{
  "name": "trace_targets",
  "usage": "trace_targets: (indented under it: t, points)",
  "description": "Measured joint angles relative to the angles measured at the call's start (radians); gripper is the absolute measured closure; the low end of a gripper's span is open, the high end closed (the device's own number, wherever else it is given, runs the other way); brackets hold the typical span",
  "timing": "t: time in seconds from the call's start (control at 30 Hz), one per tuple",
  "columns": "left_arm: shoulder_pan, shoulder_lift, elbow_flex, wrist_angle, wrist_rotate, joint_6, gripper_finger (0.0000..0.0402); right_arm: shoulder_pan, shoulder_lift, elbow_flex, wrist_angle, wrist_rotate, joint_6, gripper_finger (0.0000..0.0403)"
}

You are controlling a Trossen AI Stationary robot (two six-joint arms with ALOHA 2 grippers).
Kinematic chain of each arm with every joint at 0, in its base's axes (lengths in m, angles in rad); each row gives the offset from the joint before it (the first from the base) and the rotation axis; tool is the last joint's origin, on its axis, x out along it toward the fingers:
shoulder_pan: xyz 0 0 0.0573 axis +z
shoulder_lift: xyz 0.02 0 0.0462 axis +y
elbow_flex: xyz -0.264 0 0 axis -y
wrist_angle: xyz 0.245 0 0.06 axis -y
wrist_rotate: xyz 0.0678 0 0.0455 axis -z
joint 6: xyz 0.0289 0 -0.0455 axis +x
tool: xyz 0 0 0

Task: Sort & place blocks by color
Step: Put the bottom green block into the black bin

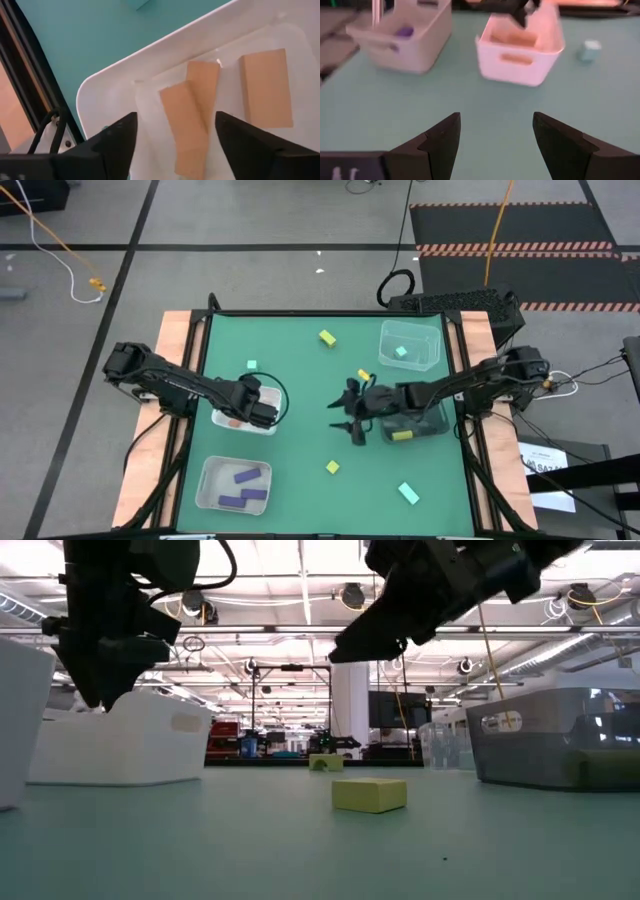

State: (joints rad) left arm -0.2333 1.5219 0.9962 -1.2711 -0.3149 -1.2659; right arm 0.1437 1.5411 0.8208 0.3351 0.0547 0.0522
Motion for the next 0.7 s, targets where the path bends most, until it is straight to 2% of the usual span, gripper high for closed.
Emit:
trace_targets:
  t: [0.17,0.23,0.33,0.4,0.57,0.7]
  points:
    - [0.000,0.000,0.000,-0.003,0.000,0.009,0.0112,0.049,0.059,0.101,-0.221,-0.014,-0.028,0.0163]
    - [0.000,0.000,0.000,-0.001,0.000,0.028,0.0113,0.074,0.083,0.116,-0.245,-0.069,-0.068,0.0163]
    - [0.000,0.000,0.000,-0.001,0.000,0.034,0.0123,0.119,0.125,0.119,-0.193,-0.163,-0.108,0.0163]
    - [-0.005,0.000,0.001,-0.002,-0.001,0.036,0.0131,0.153,0.155,0.119,-0.131,-0.188,-0.123,0.0163]
    - [-0.022,0.000,0.002,0.000,0.000,0.048,0.0152,0.217,0.243,0.124,0.021,-0.158,-0.161,0.0163]
    - [-0.042,0.000,0.004,-0.001,0.000,0.036,0.0165,0.242,0.314,0.184,-0.026,-0.101,-0.161,0.0163]
